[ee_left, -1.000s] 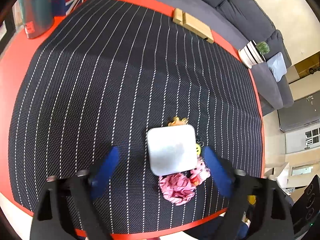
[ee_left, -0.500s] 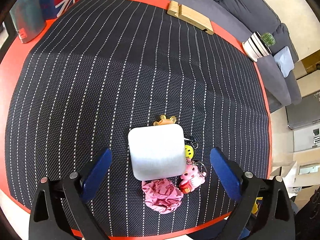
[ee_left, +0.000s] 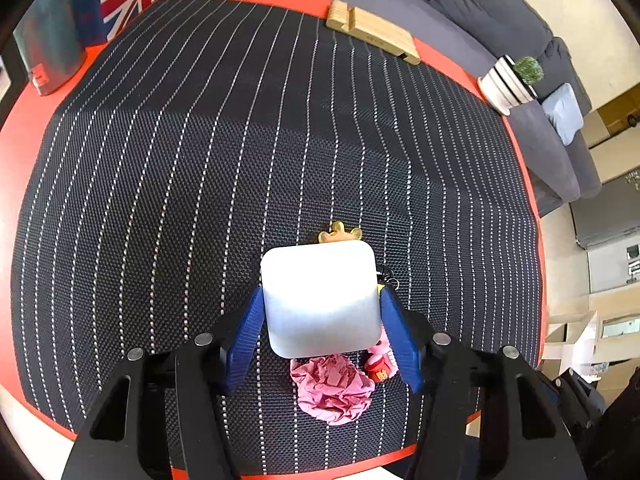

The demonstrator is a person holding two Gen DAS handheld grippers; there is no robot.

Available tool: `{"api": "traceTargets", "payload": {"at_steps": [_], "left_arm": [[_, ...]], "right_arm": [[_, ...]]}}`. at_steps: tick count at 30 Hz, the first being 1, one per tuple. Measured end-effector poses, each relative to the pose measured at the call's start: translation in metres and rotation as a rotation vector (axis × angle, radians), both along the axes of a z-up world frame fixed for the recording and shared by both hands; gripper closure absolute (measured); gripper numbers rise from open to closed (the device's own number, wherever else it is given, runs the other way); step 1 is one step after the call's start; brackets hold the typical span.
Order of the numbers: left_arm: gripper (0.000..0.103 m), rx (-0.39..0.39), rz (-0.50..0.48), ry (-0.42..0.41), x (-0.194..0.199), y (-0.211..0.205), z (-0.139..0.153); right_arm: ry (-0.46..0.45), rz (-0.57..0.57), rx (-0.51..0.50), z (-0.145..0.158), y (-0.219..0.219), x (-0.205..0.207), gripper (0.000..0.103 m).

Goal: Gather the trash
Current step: 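Grasp the white square box with left while right holds the yellow duck, then drop the yellow duck into the bin with right while left drops the white box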

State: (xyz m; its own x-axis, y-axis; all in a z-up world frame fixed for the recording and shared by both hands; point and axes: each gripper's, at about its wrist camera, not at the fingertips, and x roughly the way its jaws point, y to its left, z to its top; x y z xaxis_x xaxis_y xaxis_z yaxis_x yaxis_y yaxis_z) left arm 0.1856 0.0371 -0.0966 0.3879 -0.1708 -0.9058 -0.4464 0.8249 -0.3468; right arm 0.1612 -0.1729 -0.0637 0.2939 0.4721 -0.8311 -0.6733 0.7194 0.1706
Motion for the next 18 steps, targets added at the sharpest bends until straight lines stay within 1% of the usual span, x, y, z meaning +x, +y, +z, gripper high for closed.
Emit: {"api": "traceTargets", "payload": {"at_steps": [5, 8, 11, 12, 15, 18], "left_arm": [[0.046, 0.058, -0.069, -0.087, -0.012, -0.002, 0.018], [0.046, 0.108, -0.113, -0.148, -0.024, -0.003, 0.033], [0.046, 0.159, -0.160, -0.210, -0.042, -0.007, 0.047], [0.046, 0.181, -0.179, -0.240, -0.050, -0.009, 0.053], [0.045, 0.244, -0.228, -0.296, -0.069, -0.017, 0.068], [0.046, 0.294, -0.268, -0.330, -0.083, -0.025, 0.080]], "right_arm": [[-0.018, 0.001, 0.002, 0.008, 0.004, -0.005, 0.066], [-0.033, 0.003, 0.006, 0.016, 0.006, -0.010, 0.066], [-0.053, 0.007, 0.003, 0.024, 0.008, -0.019, 0.066], [-0.059, 0.007, 0.003, 0.026, 0.009, -0.022, 0.066], [-0.078, 0.012, 0.007, 0.034, 0.010, -0.032, 0.066], [-0.100, 0.023, 0.013, 0.043, 0.009, -0.047, 0.066]]}}
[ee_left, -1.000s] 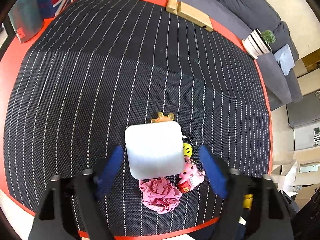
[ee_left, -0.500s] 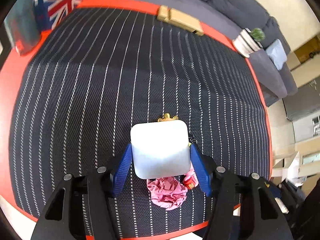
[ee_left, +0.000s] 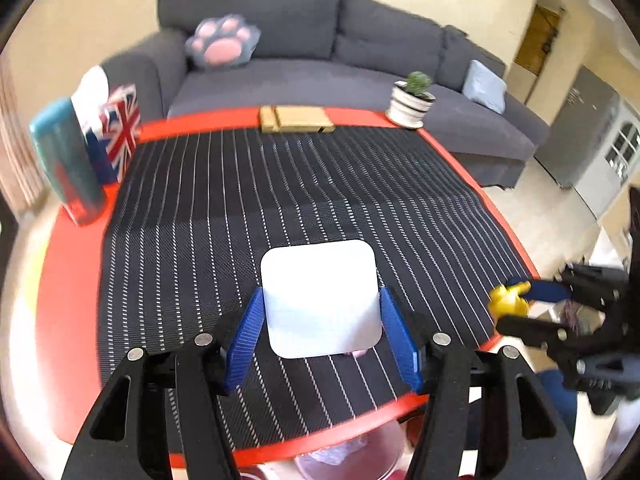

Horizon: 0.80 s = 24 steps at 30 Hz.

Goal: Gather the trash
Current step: 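Drop the yellow duck into the bin with right while left drops the white box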

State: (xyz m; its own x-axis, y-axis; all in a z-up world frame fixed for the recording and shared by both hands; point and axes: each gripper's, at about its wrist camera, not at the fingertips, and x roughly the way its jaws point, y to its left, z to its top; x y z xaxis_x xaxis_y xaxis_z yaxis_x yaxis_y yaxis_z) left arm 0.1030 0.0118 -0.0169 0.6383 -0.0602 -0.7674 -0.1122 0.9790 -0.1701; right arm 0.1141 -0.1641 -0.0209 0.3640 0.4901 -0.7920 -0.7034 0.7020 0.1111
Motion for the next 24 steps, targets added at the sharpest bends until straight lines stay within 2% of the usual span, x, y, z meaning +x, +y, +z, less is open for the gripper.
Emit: {"api": "traceTargets", "payload": {"at_steps": [2, 8, 15, 19, 24], "left_arm": [[0.045, 0.032, -0.027, -0.023, -0.012, -0.006, 0.009], [0.045, 0.052, -0.089, -0.085, -0.053, -0.019, 0.028], [0.045, 0.067, -0.145, -0.117, -0.094, -0.035, 0.028], [0.045, 0.059, -0.173, -0.107, -0.111, -0.042, 0.021], [0.045, 0.054, -0.197, -0.079, -0.127, -0.049, 0.008]], "right_arm": [[-0.014, 0.008, 0.005, 0.006, -0.001, -0.011, 0.066], [-0.044, 0.035, 0.023, 0.019, -0.008, -0.045, 0.066], [-0.065, 0.056, 0.042, 0.028, -0.017, -0.080, 0.066], [-0.051, 0.081, 0.026, 0.018, -0.017, -0.099, 0.066], [0.014, 0.105, 0.017, -0.005, -0.015, -0.114, 0.066]]}}
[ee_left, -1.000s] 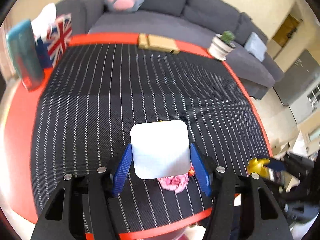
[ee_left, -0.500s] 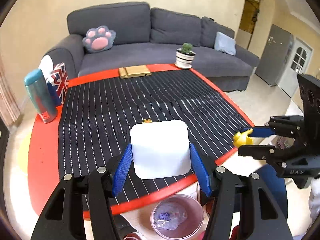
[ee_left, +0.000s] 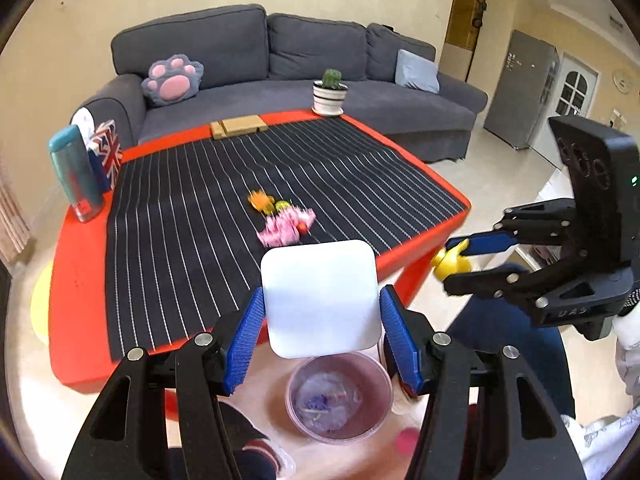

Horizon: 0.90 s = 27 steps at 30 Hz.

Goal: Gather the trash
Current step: 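Drop the yellow duck into the bin with right while left drops the white box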

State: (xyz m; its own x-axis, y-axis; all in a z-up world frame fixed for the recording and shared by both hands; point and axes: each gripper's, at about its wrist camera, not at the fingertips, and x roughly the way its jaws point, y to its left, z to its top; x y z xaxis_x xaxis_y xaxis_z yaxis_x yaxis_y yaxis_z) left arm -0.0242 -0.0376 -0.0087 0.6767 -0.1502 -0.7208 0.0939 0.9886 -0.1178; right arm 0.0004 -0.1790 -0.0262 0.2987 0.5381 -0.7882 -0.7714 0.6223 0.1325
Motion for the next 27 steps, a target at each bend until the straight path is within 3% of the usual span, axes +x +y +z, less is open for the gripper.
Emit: {"api": "traceTargets", "payload": {"at_steps": [8, 9, 10, 12, 27], "left_arm": [[0.045, -0.012, -0.012, 0.023, -0.009, 0.000, -0.005], [0.045, -0.012, -0.013, 0.023, -0.010, -0.001, -0.005], [0.045, -0.012, -0.013, 0.022, -0.010, -0.001, -0.004], [0.045, -0.010, -0.014, 0.022, -0.011, -0.002, -0.004], [0.045, 0.007, -0.087, 0.072, -0.008, -0.019, -0.014]], "right_arm": [[0.054, 0.027, 0.002, -0.018, 0.004, -0.008, 0.065], [0.054, 0.024, 0.003, -0.018, 0.004, -0.007, 0.056], [0.055, 0.019, 0.009, -0.017, 0.004, -0.006, 0.037], [0.053, -0.010, 0.026, -0.016, 0.001, -0.003, 0.020], [0.046, -0.078, 0.024, -0.014, -0.015, 0.007, 0.016]]}}
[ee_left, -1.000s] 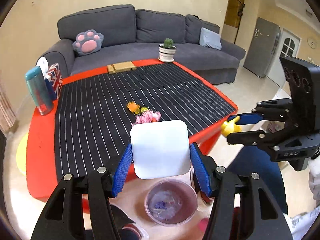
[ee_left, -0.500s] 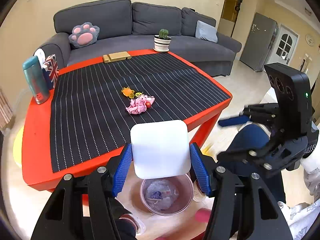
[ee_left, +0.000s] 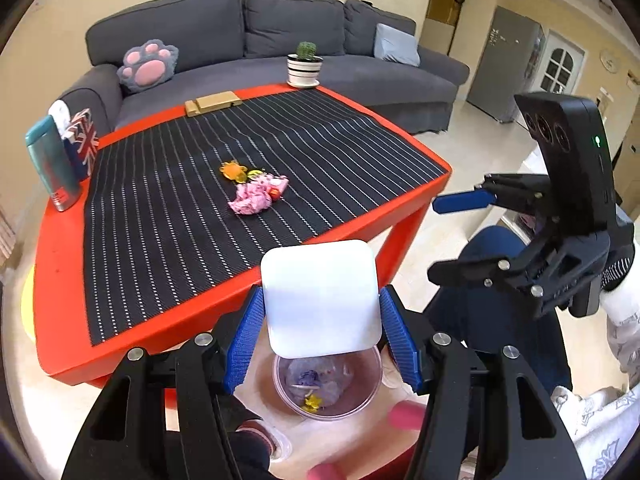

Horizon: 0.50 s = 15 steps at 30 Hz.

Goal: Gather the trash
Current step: 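Drop the yellow duck into the bin with right while left drops the white box, then grasp the crumpled pink paper on the mat with the left gripper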

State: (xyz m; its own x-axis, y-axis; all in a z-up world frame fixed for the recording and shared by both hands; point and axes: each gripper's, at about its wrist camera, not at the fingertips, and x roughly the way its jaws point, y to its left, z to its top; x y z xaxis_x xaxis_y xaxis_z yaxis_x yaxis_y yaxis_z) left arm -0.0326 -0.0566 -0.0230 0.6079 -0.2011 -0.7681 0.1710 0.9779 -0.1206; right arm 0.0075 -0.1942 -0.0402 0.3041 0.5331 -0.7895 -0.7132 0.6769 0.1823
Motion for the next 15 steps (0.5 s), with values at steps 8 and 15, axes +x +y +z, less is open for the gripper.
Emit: {"api": "traceTargets", "payload": {"at_steps": [8, 15], "left_arm": [[0.014, -0.009, -0.003, -0.004, 0.004, -0.006, 0.001], [0.008, -0.027, 0.037, -0.017, 0.006, -0.001, 0.002]], "right_arm": [[-0.008, -0.026, 0.008, 0.004, -0.012, 0.001, 0.016], [-0.009, -0.026, 0.017, 0.007, -0.013, 0.001, 0.014]]}}
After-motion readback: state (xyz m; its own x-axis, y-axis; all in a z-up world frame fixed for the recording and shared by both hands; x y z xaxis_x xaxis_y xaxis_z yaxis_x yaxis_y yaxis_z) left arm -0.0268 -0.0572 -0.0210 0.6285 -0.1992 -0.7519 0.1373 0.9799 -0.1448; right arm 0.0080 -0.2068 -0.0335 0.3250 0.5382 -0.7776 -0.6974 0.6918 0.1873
